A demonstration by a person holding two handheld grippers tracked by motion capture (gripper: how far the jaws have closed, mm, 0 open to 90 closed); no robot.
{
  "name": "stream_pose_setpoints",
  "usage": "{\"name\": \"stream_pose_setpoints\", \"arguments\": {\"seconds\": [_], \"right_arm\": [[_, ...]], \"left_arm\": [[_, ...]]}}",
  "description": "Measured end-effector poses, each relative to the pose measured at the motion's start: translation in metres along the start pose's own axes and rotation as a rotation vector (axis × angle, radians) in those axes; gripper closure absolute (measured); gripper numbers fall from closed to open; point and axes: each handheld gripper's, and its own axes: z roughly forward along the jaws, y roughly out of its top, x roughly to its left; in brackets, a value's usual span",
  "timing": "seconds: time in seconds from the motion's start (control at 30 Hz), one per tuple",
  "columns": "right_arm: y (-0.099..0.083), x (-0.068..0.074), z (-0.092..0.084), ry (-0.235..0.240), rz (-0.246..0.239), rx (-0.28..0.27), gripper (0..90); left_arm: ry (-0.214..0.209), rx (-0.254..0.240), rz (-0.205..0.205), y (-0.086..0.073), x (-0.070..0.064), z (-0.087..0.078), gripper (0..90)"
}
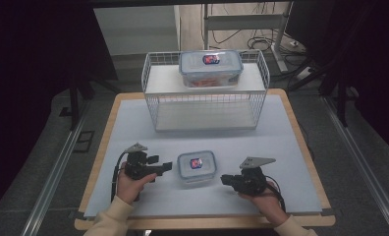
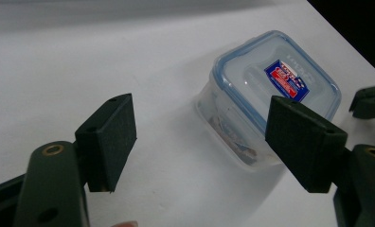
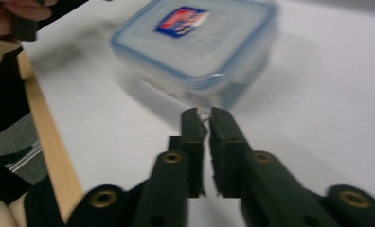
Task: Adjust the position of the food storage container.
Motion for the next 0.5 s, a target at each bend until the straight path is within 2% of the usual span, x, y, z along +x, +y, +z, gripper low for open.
{"name": "stream_pose_setpoints", "arguments": {"seconds": [0.1, 0.17, 0.23, 0.3, 0.5], "right_arm": [[0.002, -0.012, -0.006, -0.021, 0.018, -0.011, 63.8], [0.003, -0.019, -0.008, -0.011, 0.045, -0.021, 53.4], [0.004, -0.024, -0.01, -0.018, 0.067, -0.03, 47.3], [0.005, -0.027, -0.01, -0.006, 0.08, -0.033, 40.7], [0.007, -0.031, -0.012, 0.019, 0.114, -0.057, 33.7]], "left_arm": [[0.0, 0.001, -0.011, 0.0, -0.001, 0.0, 24.7], [-0.012, 0.006, -0.014, 0.0, -0.002, 0.001, 24.4], [-0.025, 0.0, -0.018, 0.0, -0.003, 0.001, 23.2], [-0.026, 0.0, -0.016, 0.0, -0.004, 0.002, 22.8], [-0.038, 0.001, -0.016, 0.0, -0.008, 0.002, 23.0]]}}
